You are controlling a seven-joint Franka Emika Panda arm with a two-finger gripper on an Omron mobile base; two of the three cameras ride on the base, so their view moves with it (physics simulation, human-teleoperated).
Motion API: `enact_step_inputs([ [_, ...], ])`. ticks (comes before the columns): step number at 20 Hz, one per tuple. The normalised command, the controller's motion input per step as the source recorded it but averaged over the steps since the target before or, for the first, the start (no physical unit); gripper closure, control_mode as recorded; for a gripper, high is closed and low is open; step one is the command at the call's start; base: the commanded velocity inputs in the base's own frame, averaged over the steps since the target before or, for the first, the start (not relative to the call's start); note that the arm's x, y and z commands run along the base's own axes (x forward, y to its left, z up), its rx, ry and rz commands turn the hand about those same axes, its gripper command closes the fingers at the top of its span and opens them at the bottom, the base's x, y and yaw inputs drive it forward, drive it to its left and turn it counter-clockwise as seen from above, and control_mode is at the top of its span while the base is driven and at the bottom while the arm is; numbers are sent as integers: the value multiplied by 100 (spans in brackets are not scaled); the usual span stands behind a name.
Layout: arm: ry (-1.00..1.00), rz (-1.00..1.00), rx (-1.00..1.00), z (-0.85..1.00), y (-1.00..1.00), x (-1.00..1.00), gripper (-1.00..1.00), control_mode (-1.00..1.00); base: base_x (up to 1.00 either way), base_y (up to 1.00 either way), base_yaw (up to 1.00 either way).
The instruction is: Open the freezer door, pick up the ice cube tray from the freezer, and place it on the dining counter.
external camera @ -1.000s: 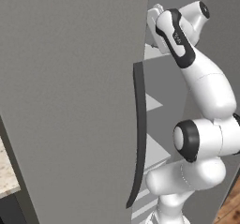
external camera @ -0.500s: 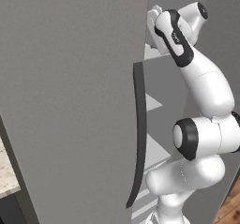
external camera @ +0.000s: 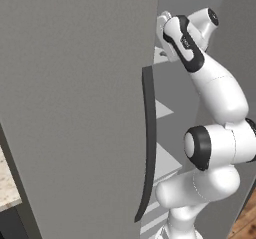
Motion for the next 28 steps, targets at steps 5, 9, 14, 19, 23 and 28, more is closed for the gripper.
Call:
enact_step_inputs([
  [5, 0, 0, 0, -17, 0, 21, -100, -100, 0, 0, 0],
  [9, 0, 0, 0, -12, 0, 21, -100, -100, 0, 0, 0],
  [14, 0, 0, 0, -3, 0, 22, -100, -100, 0, 0, 0],
  [19, 0, 0, 0, 0, 1, 30, -100, -100, 0, 0, 0],
  [23, 0, 0, 0, 0, 2, 33, -100, -100, 0, 0, 0],
  [28, 0, 0, 0, 0, 5, 28, -100, -100, 0, 0, 0],
])
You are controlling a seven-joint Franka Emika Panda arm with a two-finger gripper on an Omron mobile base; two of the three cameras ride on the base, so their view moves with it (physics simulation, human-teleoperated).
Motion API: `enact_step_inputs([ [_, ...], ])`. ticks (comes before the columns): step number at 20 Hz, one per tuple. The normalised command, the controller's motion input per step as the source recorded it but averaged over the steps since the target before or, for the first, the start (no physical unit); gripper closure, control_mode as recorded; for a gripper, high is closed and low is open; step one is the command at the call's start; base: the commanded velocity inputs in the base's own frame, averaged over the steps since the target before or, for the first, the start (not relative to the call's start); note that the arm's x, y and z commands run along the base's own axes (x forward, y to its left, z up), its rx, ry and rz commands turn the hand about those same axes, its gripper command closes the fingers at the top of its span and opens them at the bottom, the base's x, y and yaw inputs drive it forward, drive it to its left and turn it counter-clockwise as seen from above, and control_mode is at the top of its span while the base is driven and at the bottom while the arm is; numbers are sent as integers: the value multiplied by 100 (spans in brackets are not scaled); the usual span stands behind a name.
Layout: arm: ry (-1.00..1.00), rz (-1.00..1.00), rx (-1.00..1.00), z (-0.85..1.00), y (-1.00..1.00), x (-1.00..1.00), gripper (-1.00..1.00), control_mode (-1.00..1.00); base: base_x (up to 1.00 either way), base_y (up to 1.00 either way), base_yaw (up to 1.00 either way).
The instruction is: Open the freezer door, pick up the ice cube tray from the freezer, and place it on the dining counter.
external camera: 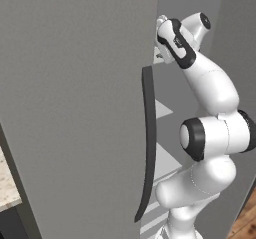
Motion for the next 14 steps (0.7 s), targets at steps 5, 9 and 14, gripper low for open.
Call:
enact_step_inputs([
  [5, 0, 0, 0, 7, 22, 13, -100, -100, 0, 0, 0],
  [9, 0, 0, 0, 3, 19, 11, -100, -100, 0, 0, 0],
  [14, 0, 0, 0, 2, 16, 14, -100, -100, 0, 0, 0],
])
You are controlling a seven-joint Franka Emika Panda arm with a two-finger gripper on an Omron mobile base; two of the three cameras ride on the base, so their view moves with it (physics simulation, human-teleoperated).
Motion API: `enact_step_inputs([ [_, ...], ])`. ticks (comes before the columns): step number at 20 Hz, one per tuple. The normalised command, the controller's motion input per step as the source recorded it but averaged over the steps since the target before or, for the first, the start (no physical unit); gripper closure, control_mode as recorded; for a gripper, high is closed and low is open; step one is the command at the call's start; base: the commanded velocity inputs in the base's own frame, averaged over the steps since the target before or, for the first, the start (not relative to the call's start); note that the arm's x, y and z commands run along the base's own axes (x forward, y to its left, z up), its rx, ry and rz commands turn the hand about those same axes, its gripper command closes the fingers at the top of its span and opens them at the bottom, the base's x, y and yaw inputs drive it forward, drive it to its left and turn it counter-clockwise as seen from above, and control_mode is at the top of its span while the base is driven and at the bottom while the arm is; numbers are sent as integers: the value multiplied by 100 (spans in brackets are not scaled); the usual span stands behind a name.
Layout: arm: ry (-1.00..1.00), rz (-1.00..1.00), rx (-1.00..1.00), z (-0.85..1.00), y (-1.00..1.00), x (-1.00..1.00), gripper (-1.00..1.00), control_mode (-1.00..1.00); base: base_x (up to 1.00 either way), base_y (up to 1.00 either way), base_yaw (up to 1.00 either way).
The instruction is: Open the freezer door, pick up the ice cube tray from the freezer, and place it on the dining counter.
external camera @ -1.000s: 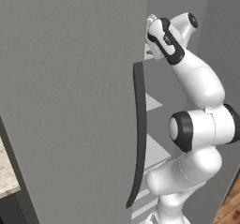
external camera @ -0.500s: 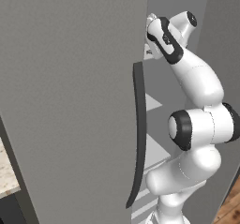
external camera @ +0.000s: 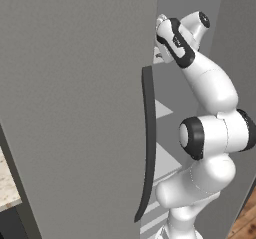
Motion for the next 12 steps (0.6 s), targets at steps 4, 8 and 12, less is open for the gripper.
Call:
enact_step_inputs([
  [4, 0, 0, 0, 14, 12, 11, -100, -100, 0, 0, 0],
  [8, 0, 0, 0, 13, 8, 2, -100, -100, 0, 0, 0],
  [12, 0, 0, 0, 9, 8, 1, -100, -100, 0, 0, 0],
])
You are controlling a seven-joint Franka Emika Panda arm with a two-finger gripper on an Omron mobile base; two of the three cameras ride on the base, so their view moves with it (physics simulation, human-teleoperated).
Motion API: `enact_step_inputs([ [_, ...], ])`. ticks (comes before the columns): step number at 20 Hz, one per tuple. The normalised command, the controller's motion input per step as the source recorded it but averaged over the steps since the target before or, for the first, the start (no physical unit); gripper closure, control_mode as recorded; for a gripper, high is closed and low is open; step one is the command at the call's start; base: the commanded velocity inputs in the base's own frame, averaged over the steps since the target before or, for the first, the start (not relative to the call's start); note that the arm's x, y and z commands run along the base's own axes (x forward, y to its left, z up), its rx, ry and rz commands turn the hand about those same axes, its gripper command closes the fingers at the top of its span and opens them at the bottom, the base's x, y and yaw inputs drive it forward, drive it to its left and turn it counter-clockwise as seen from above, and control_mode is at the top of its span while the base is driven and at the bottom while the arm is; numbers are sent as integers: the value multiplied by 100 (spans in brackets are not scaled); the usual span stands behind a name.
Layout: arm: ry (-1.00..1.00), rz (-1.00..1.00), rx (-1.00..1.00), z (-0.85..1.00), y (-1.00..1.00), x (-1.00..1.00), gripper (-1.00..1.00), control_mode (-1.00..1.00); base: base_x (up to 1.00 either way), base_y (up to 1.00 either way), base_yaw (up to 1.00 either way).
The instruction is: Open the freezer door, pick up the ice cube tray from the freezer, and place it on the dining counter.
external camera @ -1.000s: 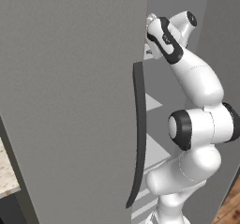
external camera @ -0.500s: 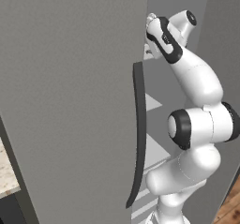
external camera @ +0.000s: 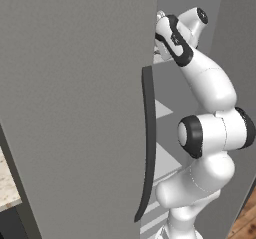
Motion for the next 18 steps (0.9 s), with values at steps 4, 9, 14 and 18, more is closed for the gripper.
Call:
enact_step_inputs([
  [4, 0, 0, 0, 0, 7, 8, -100, -100, 0, 0, 0],
  [9, 0, 0, 0, 0, 7, 12, -100, -100, 0, 0, 0],
  [14, 0, 0, 0, 0, 2, 1, -100, -100, 0, 0, 0],
  [18, 0, 0, 0, 0, 0, 0, -100, -100, 0, 0, 0],
])
